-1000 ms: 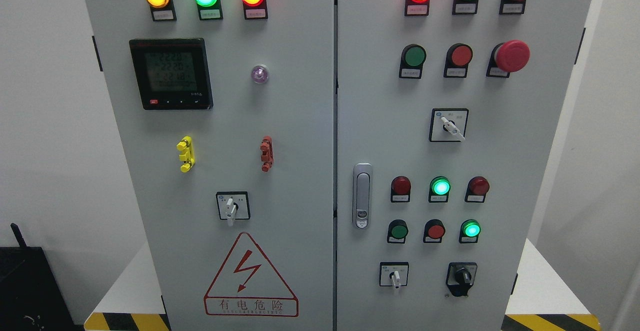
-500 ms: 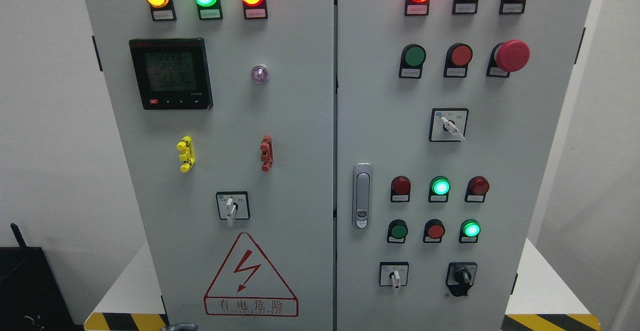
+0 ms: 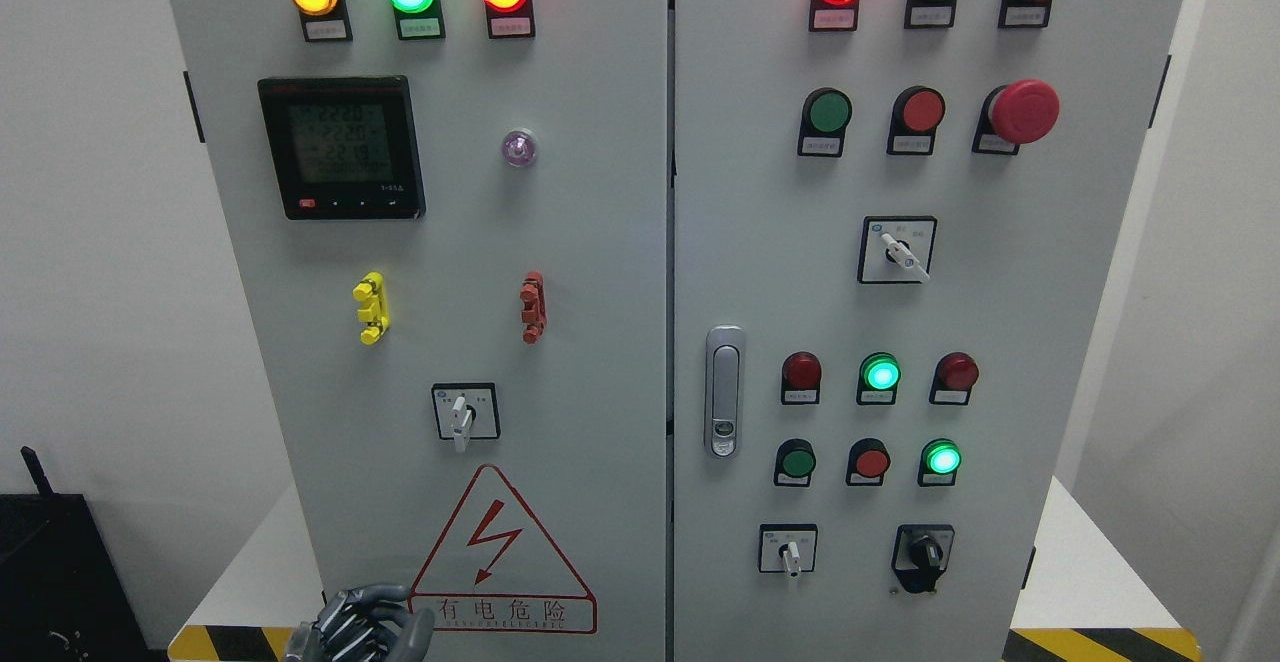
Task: Turn on light switch 1
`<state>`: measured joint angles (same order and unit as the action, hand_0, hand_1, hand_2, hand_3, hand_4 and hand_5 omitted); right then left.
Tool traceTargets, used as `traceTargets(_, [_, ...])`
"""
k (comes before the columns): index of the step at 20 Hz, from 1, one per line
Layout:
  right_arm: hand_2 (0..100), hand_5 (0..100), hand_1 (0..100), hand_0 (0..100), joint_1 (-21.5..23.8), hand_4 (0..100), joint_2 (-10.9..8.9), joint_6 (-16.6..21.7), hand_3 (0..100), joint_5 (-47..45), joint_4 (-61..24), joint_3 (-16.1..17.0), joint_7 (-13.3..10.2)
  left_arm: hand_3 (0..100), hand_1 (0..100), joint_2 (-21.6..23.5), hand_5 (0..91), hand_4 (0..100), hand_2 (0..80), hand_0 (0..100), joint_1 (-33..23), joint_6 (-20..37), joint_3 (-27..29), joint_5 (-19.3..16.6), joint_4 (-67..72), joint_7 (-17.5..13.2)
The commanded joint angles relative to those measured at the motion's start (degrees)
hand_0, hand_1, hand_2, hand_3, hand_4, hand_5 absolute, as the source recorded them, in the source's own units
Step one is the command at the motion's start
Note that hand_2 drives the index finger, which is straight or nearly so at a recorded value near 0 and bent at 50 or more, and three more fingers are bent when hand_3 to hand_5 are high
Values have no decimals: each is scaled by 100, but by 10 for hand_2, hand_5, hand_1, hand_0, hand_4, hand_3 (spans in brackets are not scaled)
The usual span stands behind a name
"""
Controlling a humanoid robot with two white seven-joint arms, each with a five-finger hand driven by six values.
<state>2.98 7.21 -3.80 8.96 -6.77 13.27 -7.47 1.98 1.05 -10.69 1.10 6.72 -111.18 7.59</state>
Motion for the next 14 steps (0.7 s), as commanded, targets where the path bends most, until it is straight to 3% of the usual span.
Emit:
traceTargets(1, [0, 0, 0, 305, 1, 0, 0, 2, 0, 0, 0, 0, 0, 698, 642, -215, 748, 817, 471, 0, 395, -319, -181, -30, -185, 111])
traceTargets(8, [0, 0, 0, 305, 1, 0, 0, 2, 0, 0, 0, 0, 0, 747, 646, -356, 816, 872, 489, 7, 624, -584, -181, -214, -202, 128])
traceTargets(14, [0, 0, 0, 305, -8, 0, 0, 2, 0, 0, 0, 0, 0, 749, 649, -435, 821, 876, 493, 36, 826, -891, -181, -391, -228, 128])
